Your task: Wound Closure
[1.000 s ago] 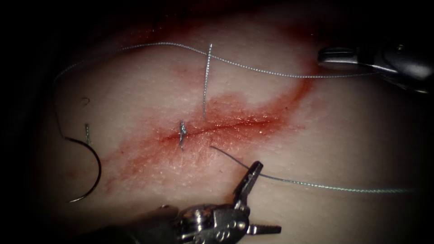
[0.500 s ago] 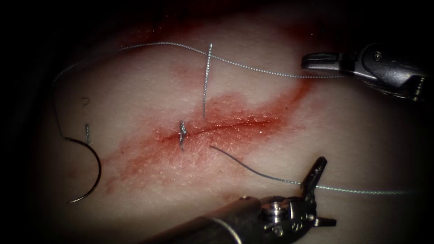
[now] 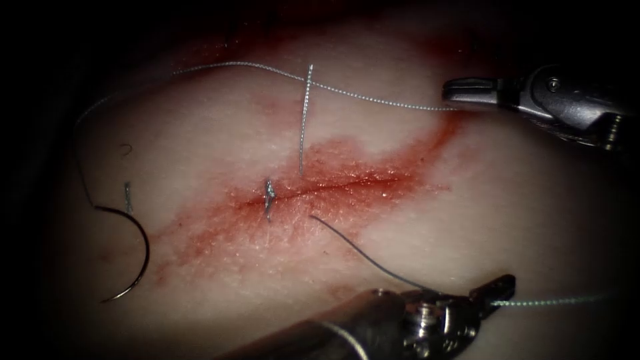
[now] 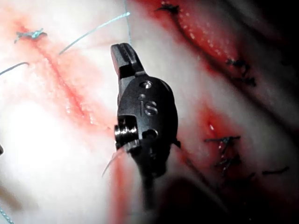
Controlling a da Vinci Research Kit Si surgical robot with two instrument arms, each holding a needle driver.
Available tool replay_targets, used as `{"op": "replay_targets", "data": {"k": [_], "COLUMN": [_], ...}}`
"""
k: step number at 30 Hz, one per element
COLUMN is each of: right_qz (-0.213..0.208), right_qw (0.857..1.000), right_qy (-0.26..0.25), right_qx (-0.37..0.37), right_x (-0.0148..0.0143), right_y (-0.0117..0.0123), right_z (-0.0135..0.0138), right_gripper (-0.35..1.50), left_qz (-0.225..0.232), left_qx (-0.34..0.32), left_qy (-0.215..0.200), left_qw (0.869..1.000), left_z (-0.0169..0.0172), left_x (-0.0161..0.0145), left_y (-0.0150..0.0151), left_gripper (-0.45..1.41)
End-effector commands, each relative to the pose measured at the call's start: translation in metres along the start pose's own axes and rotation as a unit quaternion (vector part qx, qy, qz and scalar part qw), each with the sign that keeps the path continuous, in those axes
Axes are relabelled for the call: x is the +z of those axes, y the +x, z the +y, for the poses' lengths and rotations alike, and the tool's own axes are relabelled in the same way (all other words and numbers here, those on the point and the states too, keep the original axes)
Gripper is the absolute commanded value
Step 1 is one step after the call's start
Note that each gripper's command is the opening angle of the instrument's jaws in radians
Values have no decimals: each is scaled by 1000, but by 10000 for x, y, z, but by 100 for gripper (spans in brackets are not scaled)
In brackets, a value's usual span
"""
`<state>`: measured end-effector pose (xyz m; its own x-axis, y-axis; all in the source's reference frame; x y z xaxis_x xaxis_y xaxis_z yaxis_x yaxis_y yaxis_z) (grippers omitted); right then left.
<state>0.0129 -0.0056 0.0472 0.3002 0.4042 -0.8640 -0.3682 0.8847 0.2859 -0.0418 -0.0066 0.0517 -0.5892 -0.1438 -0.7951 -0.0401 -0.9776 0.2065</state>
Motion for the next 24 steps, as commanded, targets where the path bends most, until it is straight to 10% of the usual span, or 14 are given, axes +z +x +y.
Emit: {"op": "replay_targets", "data": {"k": [1, 5, 13, 24], "right_qz": [2, 34, 59, 115], "right_qw": [1000, 996, 976, 945], "right_qy": [7, 87, 176, 232], "right_qx": [0, -8, -112, -198], "right_x": [9, 17, 60, 115], "right_y": [-4, -8, -35, -32], "right_z": [-2, -13, -75, -129], "right_gripper": [-10, 0, 88, 103], "left_qz": [2, 21, 27, 22], "left_qx": [-1, 20, 72, 96], "left_qy": [1, -4, -17, -47], "left_qw": [1000, 1000, 997, 994], "left_z": [4, 11, 18, 18], "left_x": [7, -27, -88, -113], "left_y": [-1, -17, -56, -72], "left_gripper": [-45, -45, -45, -45]}}
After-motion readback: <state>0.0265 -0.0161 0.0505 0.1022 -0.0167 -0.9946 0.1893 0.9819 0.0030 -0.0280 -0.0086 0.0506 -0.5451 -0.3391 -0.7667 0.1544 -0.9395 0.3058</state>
